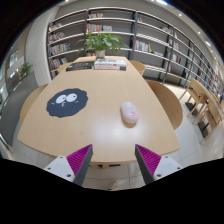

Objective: Arrange mouse

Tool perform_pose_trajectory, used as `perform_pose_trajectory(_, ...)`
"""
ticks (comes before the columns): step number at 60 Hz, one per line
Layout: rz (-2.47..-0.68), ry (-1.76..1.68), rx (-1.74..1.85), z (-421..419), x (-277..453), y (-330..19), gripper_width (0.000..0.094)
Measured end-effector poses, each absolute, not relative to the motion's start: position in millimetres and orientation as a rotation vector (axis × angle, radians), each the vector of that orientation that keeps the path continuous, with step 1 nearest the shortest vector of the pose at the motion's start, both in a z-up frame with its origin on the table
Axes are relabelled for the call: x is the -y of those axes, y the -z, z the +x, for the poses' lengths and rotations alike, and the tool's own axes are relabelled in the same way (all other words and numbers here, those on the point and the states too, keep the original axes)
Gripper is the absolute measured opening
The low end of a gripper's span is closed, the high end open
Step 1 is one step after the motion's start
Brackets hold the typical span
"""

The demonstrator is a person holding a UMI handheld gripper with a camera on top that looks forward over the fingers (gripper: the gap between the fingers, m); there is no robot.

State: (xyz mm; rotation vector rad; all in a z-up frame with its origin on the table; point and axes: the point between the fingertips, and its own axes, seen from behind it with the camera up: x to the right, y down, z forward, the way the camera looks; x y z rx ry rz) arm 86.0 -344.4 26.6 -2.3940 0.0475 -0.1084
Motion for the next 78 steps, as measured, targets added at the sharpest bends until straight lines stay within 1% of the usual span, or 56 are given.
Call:
perform_pose_trajectory(2, -2.403, 0.118, -0.051, 99.9, 336.0, -20.7, 0.0861)
perform_pose_trajectory(3, -2.413, 0.126, -0.061, 88.4, 332.7, -37.3, 0.0859)
perform_pose_trajectory(4, -2.413, 0.128, -0.063, 94.4, 327.6, -34.9, 0.0859)
perform_pose_trajectory(5, -2.406, 0.127, -0.058, 115.3, 321.6, -15.9, 0.0862)
perform_pose_trajectory(7, -2.407, 0.131, -0.056, 124.8, 310.2, -11.2, 0.0862)
perform_pose_trajectory(17, -2.408, 0.124, -0.026, 154.6, 253.4, 4.6, 0.0854)
perform_pose_trajectory(24, -2.386, 0.082, -0.022, 156.1, 216.7, 5.5, 0.0827)
perform_pose_trajectory(28, -2.387, 0.064, -0.015, 155.4, 202.1, 5.2, 0.0742)
perform_pose_trajectory(31, -2.388, 0.051, -0.009, 152.5, 194.3, 5.5, 0.0624)
perform_pose_trajectory(34, -2.394, 0.029, -0.009, 148.4, 190.4, 6.3, 0.0475)
perform_pose_trajectory(39, -2.394, 0.021, -0.002, 147.3, 189.7, 8.2, 0.0452)
perform_pose_trajectory(43, -2.404, 0.028, 0.005, 147.0, 191.0, 8.5, 0.0392)
perform_pose_trajectory(44, -2.411, 0.028, 0.002, 146.9, 191.5, 8.8, 0.0358)
perform_pose_trajectory(47, -2.433, 0.035, -0.024, 146.7, 192.8, 9.2, 0.0308)
perform_pose_trajectory(52, -2.452, 0.055, -0.052, 146.7, 192.9, 4.7, 0.0306)
perform_pose_trajectory(55, -2.438, 0.061, -0.077, 142.4, 188.0, -11.4, 0.0305)
perform_pose_trajectory(59, -2.370, 0.085, -0.104, 135.9, 170.2, -53.2, 0.0306)
perform_pose_trajectory(64, -2.273, 0.072, -0.118, 111.7, 141.3, -121.0, 0.0306)
perform_pose_trajectory(65, -2.255, 0.073, -0.117, 106.7, 135.3, -139.6, 0.0305)
perform_pose_trajectory(66, -2.233, 0.073, -0.111, 103.4, 128.5, -146.4, 0.0306)
perform_pose_trajectory(68, -2.192, 0.074, -0.103, 89.0, 118.4, -175.5, 0.0305)
perform_pose_trajectory(72, -2.127, 0.063, -0.091, 58.4, 98.3, -216.1, 0.0307)
perform_pose_trajectory(78, -2.067, 0.049, -0.041, 4.9, 79.8, -247.8, 0.0306)
